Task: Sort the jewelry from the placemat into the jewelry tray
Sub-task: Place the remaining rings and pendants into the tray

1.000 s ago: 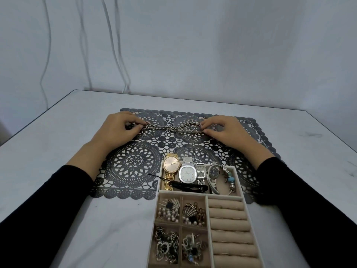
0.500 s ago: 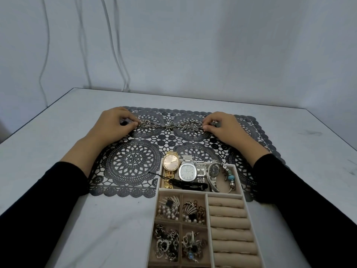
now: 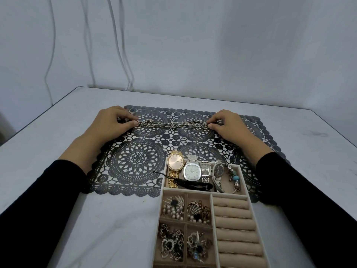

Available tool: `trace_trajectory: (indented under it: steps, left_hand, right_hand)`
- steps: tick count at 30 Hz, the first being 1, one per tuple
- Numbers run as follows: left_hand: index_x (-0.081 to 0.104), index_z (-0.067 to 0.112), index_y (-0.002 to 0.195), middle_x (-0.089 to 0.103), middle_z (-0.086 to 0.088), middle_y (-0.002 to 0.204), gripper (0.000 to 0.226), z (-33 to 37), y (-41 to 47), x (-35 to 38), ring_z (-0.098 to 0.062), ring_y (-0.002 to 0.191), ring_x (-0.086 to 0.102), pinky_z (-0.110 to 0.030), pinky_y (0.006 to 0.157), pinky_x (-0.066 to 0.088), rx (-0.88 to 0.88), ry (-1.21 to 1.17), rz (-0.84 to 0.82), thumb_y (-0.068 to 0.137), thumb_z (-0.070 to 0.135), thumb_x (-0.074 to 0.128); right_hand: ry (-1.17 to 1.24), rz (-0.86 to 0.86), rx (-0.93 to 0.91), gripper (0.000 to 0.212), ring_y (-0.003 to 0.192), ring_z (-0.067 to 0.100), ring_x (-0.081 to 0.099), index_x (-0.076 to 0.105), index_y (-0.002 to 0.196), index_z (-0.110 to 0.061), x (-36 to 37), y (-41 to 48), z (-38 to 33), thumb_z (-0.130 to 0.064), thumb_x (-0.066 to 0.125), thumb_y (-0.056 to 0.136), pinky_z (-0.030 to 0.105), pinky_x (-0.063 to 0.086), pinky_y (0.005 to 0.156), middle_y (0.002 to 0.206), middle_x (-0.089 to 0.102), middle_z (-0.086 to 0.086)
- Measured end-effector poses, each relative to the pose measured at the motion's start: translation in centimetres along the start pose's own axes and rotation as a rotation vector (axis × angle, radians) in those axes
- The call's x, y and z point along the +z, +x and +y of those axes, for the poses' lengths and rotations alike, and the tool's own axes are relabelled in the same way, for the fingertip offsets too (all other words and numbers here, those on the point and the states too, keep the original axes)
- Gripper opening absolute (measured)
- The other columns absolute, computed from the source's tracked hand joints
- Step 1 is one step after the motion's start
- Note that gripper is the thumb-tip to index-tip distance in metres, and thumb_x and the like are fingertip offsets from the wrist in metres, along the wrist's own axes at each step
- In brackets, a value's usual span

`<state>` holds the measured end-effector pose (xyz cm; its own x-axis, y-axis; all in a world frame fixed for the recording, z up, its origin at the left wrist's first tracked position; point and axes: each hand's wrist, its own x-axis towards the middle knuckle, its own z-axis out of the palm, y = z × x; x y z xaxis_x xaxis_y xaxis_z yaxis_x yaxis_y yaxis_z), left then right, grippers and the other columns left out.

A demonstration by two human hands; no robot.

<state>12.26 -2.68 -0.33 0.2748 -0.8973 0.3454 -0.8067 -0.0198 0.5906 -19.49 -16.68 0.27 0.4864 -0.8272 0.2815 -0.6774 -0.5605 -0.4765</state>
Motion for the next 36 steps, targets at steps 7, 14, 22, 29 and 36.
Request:
trace_trajectory:
  steps: [7,14,22,29,36]
  left_hand:
    - [0.078,0.028,0.09,0.069,0.006,0.098,0.008,-0.7,0.2,-0.5,-0.016,0.098,0.061,-0.037,0.093,0.048,-0.039,-0.025,-0.006,0.082,0.03,0.077]
    - [0.072,0.029,0.086,0.068,0.008,0.086,0.004,-0.4,-0.1,-0.3,-0.015,0.089,0.063,-0.026,0.079,0.044,-0.032,-0.034,0.012,0.085,0.025,0.074]
    - [0.068,0.027,0.086,0.072,0.002,0.087,0.008,-0.4,-0.3,-0.3,-0.016,0.084,0.066,-0.022,0.078,0.047,-0.029,-0.134,0.028,0.086,0.019,0.072]
    - [0.069,0.024,0.088,0.073,0.001,0.086,0.006,-0.7,-0.3,-0.2,-0.018,0.085,0.068,-0.027,0.08,0.05,-0.027,-0.195,0.024,0.087,0.019,0.071]
    - [0.072,0.03,0.088,0.073,0.002,0.086,0.01,-0.3,-0.5,-0.3,-0.013,0.08,0.065,-0.02,0.074,0.047,-0.017,-0.182,0.002,0.086,0.02,0.073]
  right_hand:
    - [-0.03,-0.062,0.009,0.007,0.09,0.012,0.047,0.068,0.092,-0.01,-0.5,0.1,-0.4,-0.012,0.061,0.091,0.022,0.032,0.078,0.094,0.055,-0.003]
    - [-0.048,0.035,-0.083,0.006,0.087,0.019,0.052,0.06,0.092,-0.006,-0.2,-0.5,1.3,-0.005,0.055,0.092,0.027,0.037,0.074,0.091,0.056,0.002]
    - [0.089,0.136,-0.062,0.008,0.073,-0.011,0.055,0.059,0.094,-0.008,-1.1,-1.8,2.2,-0.003,0.052,0.093,0.005,0.037,0.065,0.082,0.063,-0.002]
    - [0.163,0.168,0.023,0.009,0.066,-0.005,0.053,0.066,0.091,-0.014,-1.5,-2.2,2.9,-0.008,0.06,0.09,0.003,0.037,0.06,0.071,0.062,-0.015]
    - [0.166,0.136,0.06,0.009,0.078,0.006,0.06,0.073,0.094,-0.014,-1.8,-2.3,3.2,-0.014,0.068,0.086,0.005,0.04,0.068,0.087,0.07,-0.003]
